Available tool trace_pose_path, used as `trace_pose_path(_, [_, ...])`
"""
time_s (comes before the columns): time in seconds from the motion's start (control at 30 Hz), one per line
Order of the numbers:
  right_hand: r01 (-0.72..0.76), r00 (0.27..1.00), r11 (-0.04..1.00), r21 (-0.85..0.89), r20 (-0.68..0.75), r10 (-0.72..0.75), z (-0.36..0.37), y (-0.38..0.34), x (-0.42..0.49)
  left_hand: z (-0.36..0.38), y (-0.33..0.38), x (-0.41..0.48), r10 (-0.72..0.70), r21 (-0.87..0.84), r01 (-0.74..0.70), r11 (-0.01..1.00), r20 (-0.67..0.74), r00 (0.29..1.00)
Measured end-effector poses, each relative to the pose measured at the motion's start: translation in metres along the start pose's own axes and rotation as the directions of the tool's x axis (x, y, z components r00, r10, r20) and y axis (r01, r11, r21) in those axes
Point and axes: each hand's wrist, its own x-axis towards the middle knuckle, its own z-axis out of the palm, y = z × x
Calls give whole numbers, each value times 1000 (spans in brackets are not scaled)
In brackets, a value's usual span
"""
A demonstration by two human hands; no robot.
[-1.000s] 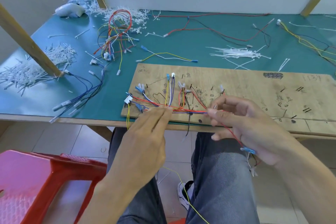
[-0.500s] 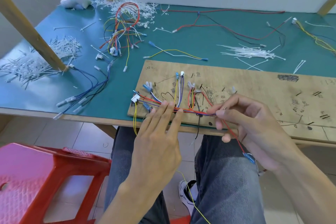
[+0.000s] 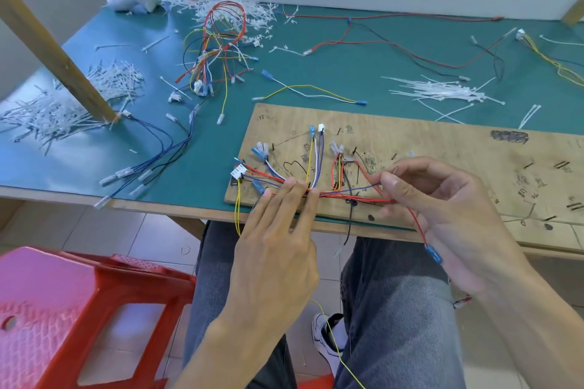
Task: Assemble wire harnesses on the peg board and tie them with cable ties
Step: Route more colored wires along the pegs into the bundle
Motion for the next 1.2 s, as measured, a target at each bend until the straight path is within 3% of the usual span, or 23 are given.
trace_pose_path(0.23, [-90,988,995,41,130,84,4,-15,33,1,-1,0,18,51,-20,999,47,999])
trace_pose_path(0.37, [-132,982,991,9,135,130,8,-21,56,1,-2,-1,31,83,-38,996,94,995])
trace_pose_path(0.57, [30,996,985,-170,86,-15,25,-22,87,3,-2,-4,35,156,-53,986,120,992])
trace_pose_path(0.7, [146,989,899,-412,49,-138,39,-16,109,7,1,-3,34,199,-61,978,137,990])
trace_pose_path(0.93, [200,979,814,-546,138,-148,47,-12,136,9,-5,-2,28,132,-45,990,132,991])
trace_pose_path(1.2, [279,959,536,-797,207,-192,50,0,161,6,-2,-4,-25,-97,38,994,131,991])
